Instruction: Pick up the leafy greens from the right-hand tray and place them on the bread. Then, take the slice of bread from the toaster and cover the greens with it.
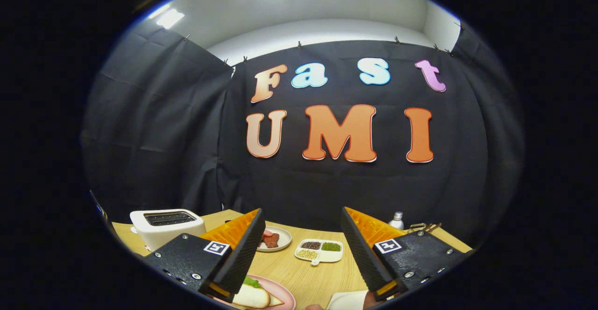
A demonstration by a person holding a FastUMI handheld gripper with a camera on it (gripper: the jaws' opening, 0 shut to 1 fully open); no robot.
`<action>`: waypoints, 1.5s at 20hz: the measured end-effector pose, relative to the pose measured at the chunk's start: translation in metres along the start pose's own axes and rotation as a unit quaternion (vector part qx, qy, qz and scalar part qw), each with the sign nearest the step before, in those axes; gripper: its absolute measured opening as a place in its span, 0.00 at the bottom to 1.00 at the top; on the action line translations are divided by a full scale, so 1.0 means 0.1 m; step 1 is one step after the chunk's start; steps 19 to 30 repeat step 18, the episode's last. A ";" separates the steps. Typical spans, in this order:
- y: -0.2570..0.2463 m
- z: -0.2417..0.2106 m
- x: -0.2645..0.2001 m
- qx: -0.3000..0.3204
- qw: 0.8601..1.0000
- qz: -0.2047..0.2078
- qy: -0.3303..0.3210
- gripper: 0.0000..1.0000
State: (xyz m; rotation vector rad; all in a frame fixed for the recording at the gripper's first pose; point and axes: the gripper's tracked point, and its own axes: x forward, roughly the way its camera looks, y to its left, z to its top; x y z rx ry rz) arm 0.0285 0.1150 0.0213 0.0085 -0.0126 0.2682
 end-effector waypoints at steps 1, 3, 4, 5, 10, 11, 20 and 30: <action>0.01 0.04 -0.01 -0.003 1.000 0.001 -0.007 0.97; 0.03 0.08 -0.04 -0.006 1.000 0.006 -0.015 0.97; 0.03 0.10 -0.05 -0.006 1.000 0.008 -0.017 0.97; 0.03 0.11 -0.06 -0.007 1.000 0.007 -0.019 0.97; -0.05 0.16 -0.08 -0.014 0.999 -0.007 -0.034 0.97; -0.05 0.16 -0.09 -0.015 0.999 -0.007 -0.034 0.97; -0.03 0.20 -0.09 -0.027 0.998 -0.007 -0.047 0.97; -0.03 0.20 -0.09 -0.027 0.998 -0.007 -0.047 0.97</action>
